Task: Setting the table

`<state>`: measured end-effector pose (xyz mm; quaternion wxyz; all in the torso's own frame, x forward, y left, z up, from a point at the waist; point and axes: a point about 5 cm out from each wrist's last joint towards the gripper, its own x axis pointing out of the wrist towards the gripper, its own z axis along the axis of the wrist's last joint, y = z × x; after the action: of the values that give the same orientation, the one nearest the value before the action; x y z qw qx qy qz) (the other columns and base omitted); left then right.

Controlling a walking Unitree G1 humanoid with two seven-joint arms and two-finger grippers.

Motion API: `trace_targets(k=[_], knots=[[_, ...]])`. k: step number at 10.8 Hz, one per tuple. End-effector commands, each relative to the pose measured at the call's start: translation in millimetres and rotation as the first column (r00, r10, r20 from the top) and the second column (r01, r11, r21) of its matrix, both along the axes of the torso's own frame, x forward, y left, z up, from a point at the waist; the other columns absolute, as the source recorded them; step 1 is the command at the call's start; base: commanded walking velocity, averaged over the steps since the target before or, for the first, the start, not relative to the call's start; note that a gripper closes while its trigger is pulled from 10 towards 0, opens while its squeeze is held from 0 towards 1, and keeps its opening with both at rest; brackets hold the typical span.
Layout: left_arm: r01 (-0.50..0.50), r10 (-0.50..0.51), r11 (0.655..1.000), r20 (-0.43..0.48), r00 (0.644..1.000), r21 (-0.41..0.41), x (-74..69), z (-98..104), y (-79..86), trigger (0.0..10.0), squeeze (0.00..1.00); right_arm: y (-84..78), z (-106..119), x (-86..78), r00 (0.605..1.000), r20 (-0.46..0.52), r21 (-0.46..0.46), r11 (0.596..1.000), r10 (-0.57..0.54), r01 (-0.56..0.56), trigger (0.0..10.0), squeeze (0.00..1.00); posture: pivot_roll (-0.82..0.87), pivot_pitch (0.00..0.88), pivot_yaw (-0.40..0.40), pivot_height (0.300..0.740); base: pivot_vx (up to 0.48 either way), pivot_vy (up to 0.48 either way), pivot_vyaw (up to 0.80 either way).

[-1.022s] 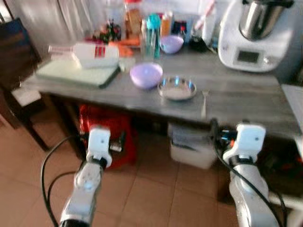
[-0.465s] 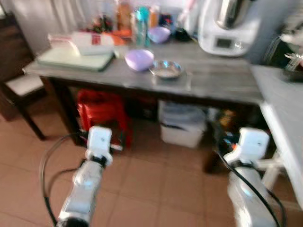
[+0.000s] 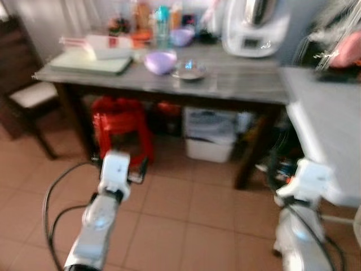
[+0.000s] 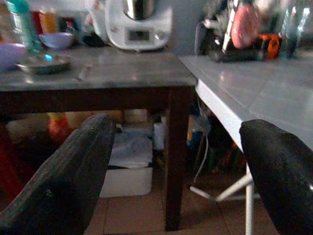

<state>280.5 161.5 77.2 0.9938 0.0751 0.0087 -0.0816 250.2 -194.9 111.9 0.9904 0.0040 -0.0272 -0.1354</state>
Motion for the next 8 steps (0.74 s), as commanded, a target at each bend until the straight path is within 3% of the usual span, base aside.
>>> trace_targets(k=[1, 5, 8], knots=[[0.004, -0.004, 1.0, 0.026, 1.0, -0.004, 3.0, 6, -2.7, 10.0, 0.0, -1.5, 5, 1.1, 1.0, 0.016, -0.015, 1.0, 0.009, -0.009, 10.0, 0.49, 0.07, 0.0, 0.001, 0.74, 0.0, 0.0, 0.0], [0.059, -0.058, 0.996, 0.027, 0.998, -0.062, -0.7, 8, -11.6, 10.0, 0.0, 6.2, 8, 2.2, 0.997, 0.018, -0.036, 0.997, 0.072, -0.071, 10.0, 0.45, 0.07, 0.0, -0.009, 0.74, 0.0, 0.0, 0.0], [0.098, -0.097, 0.993, 0.023, 0.995, -0.068, -2.8, 8, -16.9, 10.0, 0.0, 6.3, -2, -9.9, 0.997, -0.019, -0.023, 0.997, 0.069, -0.07, 10.0, 0.41, 0.06, 0.0, -0.003, 0.74, 0.0, 0.0, -0.15]])
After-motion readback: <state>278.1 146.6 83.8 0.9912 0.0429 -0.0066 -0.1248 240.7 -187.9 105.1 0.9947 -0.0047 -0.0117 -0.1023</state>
